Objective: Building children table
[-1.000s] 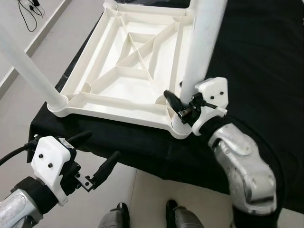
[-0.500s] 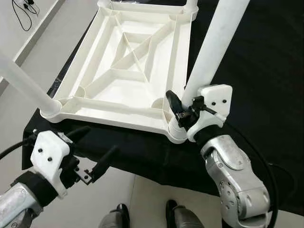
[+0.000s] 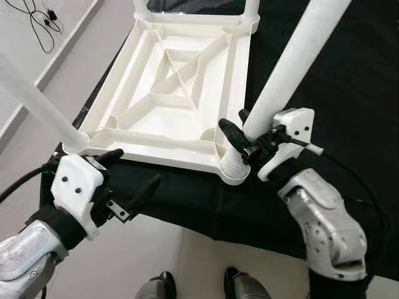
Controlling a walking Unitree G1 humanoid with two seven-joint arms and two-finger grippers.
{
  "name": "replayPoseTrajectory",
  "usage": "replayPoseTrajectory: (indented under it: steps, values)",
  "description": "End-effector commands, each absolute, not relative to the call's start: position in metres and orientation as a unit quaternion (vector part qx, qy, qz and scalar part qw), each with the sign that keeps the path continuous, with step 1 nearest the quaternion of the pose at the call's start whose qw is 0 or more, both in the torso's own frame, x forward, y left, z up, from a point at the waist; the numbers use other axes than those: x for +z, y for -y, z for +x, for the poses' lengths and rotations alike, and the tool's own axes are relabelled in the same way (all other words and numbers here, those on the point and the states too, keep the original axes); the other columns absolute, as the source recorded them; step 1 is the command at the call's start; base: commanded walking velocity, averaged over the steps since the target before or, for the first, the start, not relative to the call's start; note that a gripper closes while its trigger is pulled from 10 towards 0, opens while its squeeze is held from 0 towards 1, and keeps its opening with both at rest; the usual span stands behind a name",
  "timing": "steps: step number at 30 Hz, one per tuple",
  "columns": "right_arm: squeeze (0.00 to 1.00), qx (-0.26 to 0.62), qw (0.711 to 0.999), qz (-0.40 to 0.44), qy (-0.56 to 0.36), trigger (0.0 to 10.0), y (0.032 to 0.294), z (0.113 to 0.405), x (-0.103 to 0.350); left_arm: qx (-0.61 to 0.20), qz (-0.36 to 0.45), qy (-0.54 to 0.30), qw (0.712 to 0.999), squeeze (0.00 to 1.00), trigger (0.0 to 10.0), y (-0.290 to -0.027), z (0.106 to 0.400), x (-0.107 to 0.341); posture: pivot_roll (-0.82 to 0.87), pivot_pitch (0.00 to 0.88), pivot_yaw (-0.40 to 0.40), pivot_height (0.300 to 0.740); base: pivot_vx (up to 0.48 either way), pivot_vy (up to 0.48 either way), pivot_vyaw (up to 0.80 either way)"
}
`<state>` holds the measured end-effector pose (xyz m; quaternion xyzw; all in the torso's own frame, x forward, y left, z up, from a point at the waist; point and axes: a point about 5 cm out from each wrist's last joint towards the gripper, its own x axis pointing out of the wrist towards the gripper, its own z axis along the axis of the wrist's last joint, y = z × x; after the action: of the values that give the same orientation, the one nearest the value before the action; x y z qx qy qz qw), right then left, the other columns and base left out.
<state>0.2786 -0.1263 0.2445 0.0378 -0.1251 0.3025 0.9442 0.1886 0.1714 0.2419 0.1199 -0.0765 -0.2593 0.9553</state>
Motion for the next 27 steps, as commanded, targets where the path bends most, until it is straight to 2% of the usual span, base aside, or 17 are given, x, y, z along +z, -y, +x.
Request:
replayPoseTrajectory:
  steps: [1,6,9,14,17,27]
  values:
    - [0.0,0.324,0.938,0.046,0.115,10.0,0.123,0.277,0.239,-0.258,0.118,0.071,0.956,0.0,10.0,-0.172,0.188,0.238,0.02,0.214,0.057,0.74,0.0,0.0,0.0]
    - [0.0,0.368,0.918,0.014,0.149,10.0,0.124,0.278,0.243,-0.28,0.095,0.061,0.953,0.0,10.0,-0.159,0.193,0.231,0.02,0.201,0.09,0.74,0.0,0.0,0.0]
    - [0.0,0.397,0.903,0.01,0.166,10.0,0.126,0.286,0.244,-0.294,0.099,0.071,0.948,0.0,10.0,-0.153,0.197,0.233,0.04,0.183,0.077,0.74,0.0,0.0,0.0]
    - [0.0,0.405,0.897,-0.001,0.175,10.0,0.126,0.296,0.246,-0.284,0.107,0.073,0.95,0.0,10.0,-0.157,0.197,0.234,0.04,0.196,0.057,0.74,0.0,0.0,0.0]
    - [0.0,0.416,0.892,-0.031,0.176,10.0,0.124,0.314,0.246,-0.261,0.112,0.053,0.957,0.0,10.0,-0.165,0.189,0.225,0.06,0.203,0.026,0.74,0.0,0.0,0.0]
    - [0.0,0.447,0.877,-0.074,0.158,10.0,0.129,0.332,0.241,-0.257,0.106,-0.024,0.96,0.0,10.0,-0.162,0.165,0.189,0.07,0.256,0.001,0.74,0.0,0.0,0.0]
